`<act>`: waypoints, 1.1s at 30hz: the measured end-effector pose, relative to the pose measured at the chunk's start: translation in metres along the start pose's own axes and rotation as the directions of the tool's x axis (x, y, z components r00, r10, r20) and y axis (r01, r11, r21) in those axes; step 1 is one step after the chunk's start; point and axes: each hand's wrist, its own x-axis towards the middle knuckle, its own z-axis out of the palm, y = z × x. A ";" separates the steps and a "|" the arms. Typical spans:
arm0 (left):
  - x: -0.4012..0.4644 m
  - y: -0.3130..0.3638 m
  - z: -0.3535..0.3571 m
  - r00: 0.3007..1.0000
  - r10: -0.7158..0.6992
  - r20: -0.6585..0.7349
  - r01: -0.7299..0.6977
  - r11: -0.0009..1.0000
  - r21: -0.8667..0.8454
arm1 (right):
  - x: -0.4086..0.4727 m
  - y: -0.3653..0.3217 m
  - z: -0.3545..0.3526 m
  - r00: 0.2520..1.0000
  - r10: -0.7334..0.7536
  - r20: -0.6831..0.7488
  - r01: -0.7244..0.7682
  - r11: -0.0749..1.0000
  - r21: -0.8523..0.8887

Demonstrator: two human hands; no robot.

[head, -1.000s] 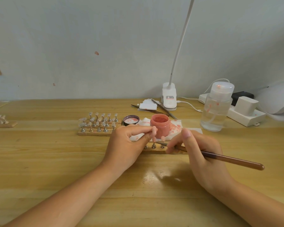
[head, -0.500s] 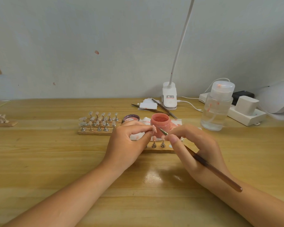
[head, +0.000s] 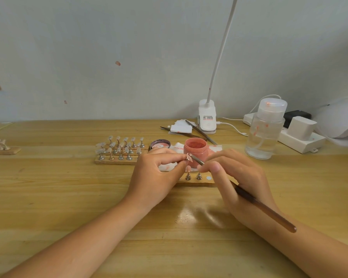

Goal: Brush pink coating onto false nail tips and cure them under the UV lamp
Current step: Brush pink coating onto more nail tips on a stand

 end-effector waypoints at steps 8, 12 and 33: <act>0.001 0.001 -0.001 0.999 0.025 0.028 -0.025 0.999 0.021 | -0.002 0.003 -0.001 0.999 0.000 -0.033 0.000 1.000 0.021; 0.000 0.003 -0.001 0.998 0.050 0.030 -0.050 0.999 0.009 | -0.001 0.003 0.002 1.000 -0.013 -0.016 0.013 1.000 -0.018; 0.000 0.008 -0.003 0.995 0.051 0.080 -0.047 0.997 -0.057 | 0.002 -0.004 -0.006 0.961 0.271 -0.053 -0.250 0.935 0.250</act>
